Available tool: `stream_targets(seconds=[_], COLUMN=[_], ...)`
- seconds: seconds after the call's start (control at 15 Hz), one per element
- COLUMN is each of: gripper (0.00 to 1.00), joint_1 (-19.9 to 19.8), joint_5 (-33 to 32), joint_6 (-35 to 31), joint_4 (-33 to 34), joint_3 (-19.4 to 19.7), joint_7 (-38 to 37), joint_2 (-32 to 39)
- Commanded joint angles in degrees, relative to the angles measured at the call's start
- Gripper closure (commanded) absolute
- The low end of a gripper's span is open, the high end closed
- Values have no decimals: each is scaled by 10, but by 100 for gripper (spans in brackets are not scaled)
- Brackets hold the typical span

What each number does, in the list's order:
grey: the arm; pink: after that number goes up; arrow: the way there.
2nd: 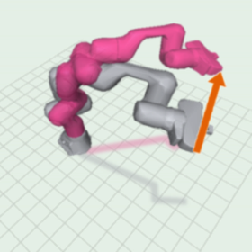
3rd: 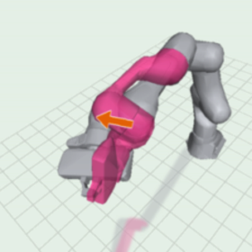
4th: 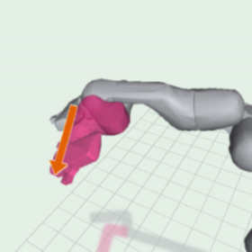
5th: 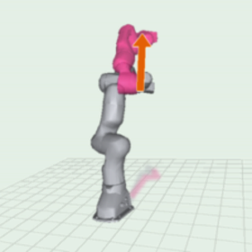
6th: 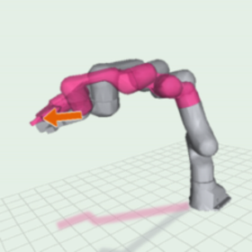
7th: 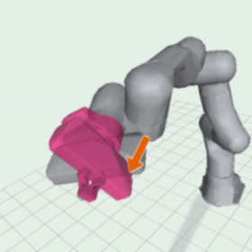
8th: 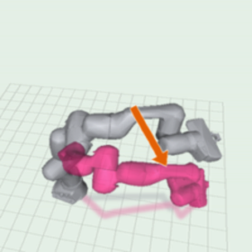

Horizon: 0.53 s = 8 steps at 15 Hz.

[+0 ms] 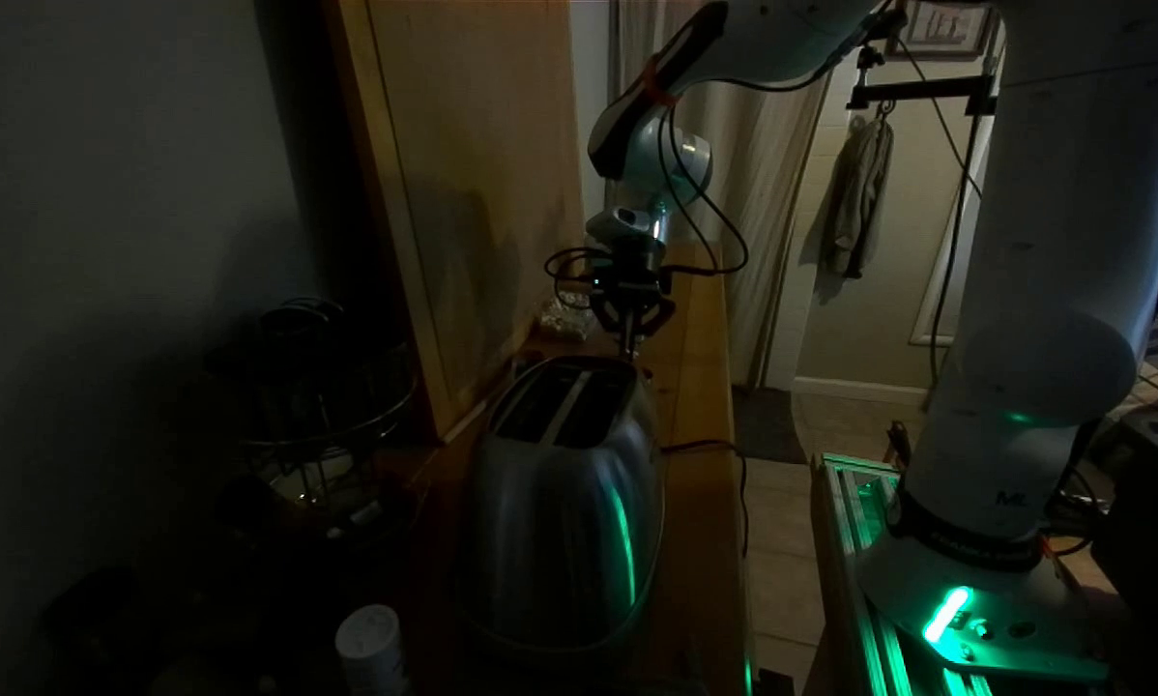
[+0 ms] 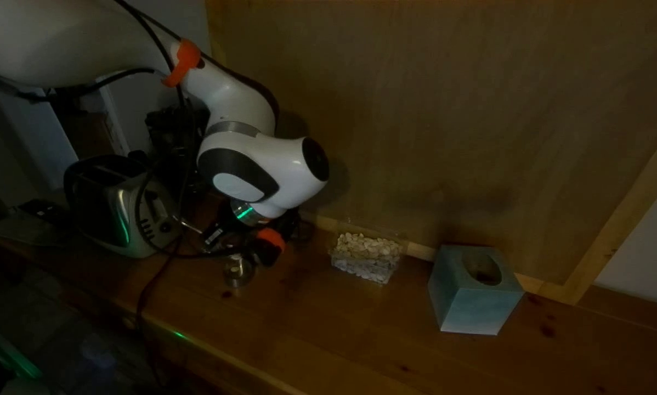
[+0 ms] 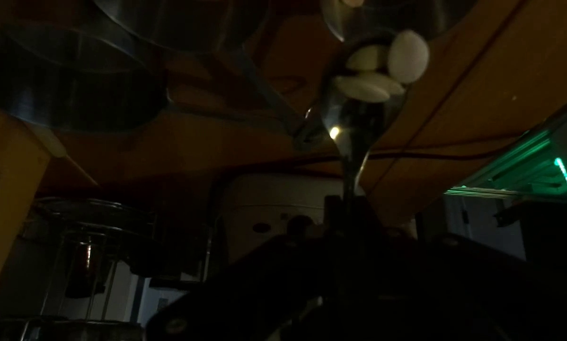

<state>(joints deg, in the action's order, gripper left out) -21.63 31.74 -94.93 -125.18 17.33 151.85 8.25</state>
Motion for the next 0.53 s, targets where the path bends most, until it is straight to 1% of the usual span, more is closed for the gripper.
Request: stream_targets(seconds=[0.0, 0.47], gripper=[98, 98], joint_1=[-13, -22], joint_5=[15, 19], joint_6=[35, 61], joint_4=[24, 40], joint_3=[3, 0], joint_7=[27, 58], joint_2=[21, 41])
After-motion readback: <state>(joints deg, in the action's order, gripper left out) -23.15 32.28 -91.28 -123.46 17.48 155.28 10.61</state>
